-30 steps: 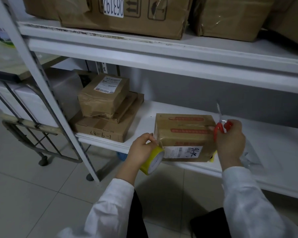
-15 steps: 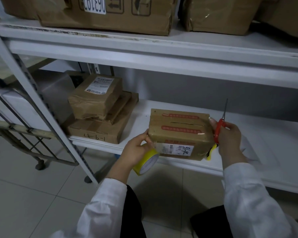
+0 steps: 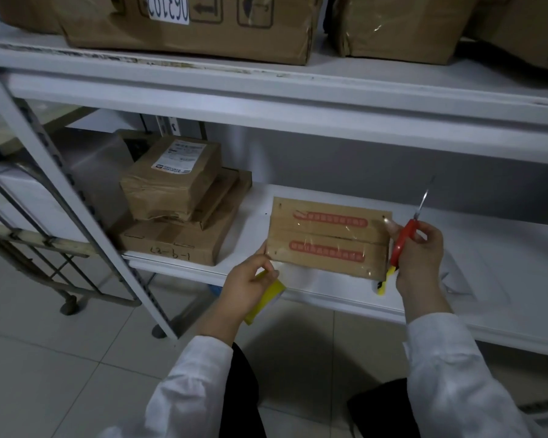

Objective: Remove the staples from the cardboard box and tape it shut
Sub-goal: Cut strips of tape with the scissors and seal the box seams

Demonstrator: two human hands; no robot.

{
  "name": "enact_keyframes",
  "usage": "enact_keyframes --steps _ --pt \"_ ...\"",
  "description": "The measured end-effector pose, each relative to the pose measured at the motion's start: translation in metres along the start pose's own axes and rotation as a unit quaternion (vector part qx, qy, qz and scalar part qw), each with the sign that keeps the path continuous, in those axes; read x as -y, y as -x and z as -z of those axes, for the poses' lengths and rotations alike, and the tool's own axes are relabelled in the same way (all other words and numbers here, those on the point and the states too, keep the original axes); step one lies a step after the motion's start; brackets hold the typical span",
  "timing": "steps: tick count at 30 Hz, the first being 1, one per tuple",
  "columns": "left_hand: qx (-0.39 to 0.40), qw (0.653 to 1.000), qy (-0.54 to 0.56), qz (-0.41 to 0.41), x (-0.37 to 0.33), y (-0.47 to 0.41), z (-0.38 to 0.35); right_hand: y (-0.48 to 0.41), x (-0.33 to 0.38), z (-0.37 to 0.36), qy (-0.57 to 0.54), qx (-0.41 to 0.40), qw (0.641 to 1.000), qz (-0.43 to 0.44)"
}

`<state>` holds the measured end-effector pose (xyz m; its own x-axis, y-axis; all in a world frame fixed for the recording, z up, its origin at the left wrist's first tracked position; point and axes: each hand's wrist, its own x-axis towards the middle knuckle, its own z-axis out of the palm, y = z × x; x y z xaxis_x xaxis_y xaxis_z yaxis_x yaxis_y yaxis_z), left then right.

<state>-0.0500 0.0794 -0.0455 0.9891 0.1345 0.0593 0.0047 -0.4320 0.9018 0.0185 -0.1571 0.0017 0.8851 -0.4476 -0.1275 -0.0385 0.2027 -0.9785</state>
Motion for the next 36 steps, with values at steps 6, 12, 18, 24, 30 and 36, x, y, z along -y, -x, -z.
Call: enact_keyframes --steps 6,12,18,24,30,36 --pt "-0.019 0.999 -0.020 0.022 -0.002 0.005 0.000 0.008 -0.006 0.005 0.006 -0.044 0.999 -0.021" --pt "-0.017 0.998 -0.006 0.062 -0.004 0.006 -0.003 0.010 -0.004 0.003 0.005 -0.012 1.000 0.006" --pt "0.005 0.993 -0.031 0.114 0.005 0.003 -0.006 0.018 -0.008 -0.002 0.081 0.074 0.992 0.056" --pt "0.000 0.994 0.009 0.112 -0.003 0.001 -0.008 0.029 -0.025 0.002 0.125 0.057 0.987 0.089" --pt "-0.064 0.996 -0.015 0.059 -0.013 0.007 -0.021 0.041 -0.038 0.001 0.121 0.044 0.983 0.133" --pt "-0.063 0.990 -0.001 0.126 -0.012 0.004 -0.020 0.049 -0.060 0.006 0.175 0.058 0.975 0.125"
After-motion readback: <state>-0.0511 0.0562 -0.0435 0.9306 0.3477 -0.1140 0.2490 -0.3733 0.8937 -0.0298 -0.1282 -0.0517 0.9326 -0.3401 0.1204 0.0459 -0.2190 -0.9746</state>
